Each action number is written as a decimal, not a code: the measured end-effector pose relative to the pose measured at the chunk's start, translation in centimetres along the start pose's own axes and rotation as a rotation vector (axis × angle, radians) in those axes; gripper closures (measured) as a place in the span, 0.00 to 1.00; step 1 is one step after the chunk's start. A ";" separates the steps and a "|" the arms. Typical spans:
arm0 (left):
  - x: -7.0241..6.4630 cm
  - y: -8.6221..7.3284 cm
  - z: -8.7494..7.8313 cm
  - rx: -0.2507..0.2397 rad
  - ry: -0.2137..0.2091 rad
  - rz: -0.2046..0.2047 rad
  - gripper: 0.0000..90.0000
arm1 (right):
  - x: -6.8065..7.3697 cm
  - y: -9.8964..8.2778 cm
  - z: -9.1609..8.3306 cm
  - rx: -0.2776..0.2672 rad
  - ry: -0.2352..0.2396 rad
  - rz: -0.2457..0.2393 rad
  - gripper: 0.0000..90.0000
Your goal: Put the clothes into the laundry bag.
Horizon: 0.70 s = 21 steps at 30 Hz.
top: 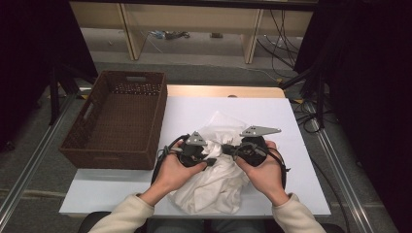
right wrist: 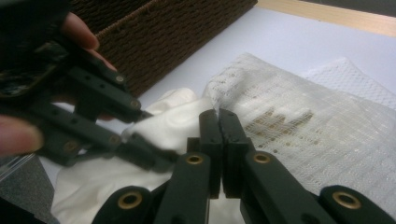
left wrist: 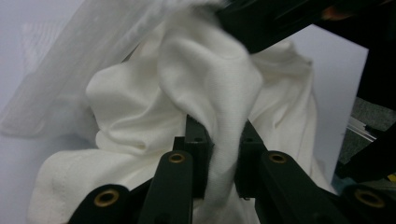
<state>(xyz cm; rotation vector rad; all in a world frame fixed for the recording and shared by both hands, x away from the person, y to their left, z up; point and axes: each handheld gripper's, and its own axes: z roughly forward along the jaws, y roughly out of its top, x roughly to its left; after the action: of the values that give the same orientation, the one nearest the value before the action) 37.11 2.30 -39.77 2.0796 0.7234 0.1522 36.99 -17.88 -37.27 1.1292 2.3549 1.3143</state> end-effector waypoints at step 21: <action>2.5 0.6 4.5 -0.124 0.162 -0.016 0.85 | -0.3 0.3 -0.9 -0.019 0.050 0.026 1.00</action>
<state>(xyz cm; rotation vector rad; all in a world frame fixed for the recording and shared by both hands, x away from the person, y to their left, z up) 41.05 0.20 -42.32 1.9584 0.8075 0.3510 36.90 -18.57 -36.55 1.1378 2.3653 1.3865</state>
